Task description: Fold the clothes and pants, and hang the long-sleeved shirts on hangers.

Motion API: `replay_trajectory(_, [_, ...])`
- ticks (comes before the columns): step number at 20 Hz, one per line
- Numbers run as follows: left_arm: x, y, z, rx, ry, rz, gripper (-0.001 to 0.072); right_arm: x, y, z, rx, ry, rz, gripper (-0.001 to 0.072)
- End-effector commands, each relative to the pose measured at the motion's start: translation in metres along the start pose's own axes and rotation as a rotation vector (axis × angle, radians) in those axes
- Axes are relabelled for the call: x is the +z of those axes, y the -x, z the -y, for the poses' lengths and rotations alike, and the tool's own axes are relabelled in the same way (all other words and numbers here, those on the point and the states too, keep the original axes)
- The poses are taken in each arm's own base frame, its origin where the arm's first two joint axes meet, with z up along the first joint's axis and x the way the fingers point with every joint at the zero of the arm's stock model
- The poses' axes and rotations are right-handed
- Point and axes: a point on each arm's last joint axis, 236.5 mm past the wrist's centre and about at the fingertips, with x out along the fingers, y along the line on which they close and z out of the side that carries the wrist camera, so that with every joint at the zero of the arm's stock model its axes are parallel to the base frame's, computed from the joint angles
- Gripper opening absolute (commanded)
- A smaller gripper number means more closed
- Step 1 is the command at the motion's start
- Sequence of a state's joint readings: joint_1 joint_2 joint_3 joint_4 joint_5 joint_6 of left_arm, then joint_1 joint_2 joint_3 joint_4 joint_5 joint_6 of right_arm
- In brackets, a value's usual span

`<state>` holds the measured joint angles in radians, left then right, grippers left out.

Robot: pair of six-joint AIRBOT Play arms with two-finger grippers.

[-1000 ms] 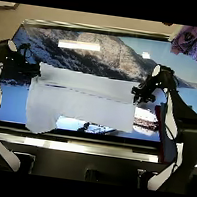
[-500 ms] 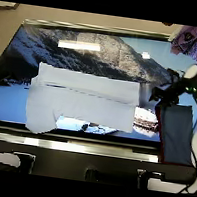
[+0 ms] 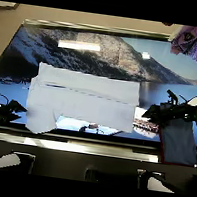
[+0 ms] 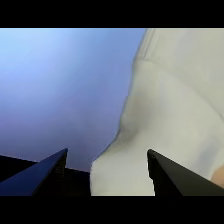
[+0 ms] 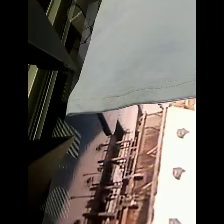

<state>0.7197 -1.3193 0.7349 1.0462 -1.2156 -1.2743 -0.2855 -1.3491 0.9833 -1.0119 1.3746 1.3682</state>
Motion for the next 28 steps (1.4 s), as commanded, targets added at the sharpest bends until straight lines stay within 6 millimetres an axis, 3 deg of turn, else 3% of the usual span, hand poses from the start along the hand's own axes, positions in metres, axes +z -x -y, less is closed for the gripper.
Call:
replay_trajectory(1, [-0.017,-0.016,-0.003,-0.027,0.005,-0.012,0.0573,0.0,-0.004,-0.006,0.04,-0.007,0.019,0.0477])
replay_trajectory(7, [-0.009,-0.019,0.01,-0.09,-0.011,0.018,0.0562,0.002,-0.003,-0.011,0.062,-0.013,0.027,0.0476])
replay_trajectory(10, [-0.017,-0.02,0.017,-0.125,-0.045,-0.015,0.0212,0.004,-0.004,-0.01,0.059,-0.016,0.034,0.0476])
replay_trajectory(13, [-0.017,-0.019,0.023,-0.153,-0.036,-0.015,0.0025,-0.002,-0.016,-0.002,0.054,-0.044,0.029,0.0476])
replay_trajectory(19, [-0.014,-0.017,0.032,-0.19,-0.043,-0.003,0.0019,-0.028,-0.055,0.013,0.083,-0.138,-0.001,0.0477])
replay_trajectory(28, [-0.014,-0.017,0.032,-0.19,-0.043,-0.002,0.0019,-0.053,-0.083,-0.002,0.225,-0.212,-0.037,0.0477])
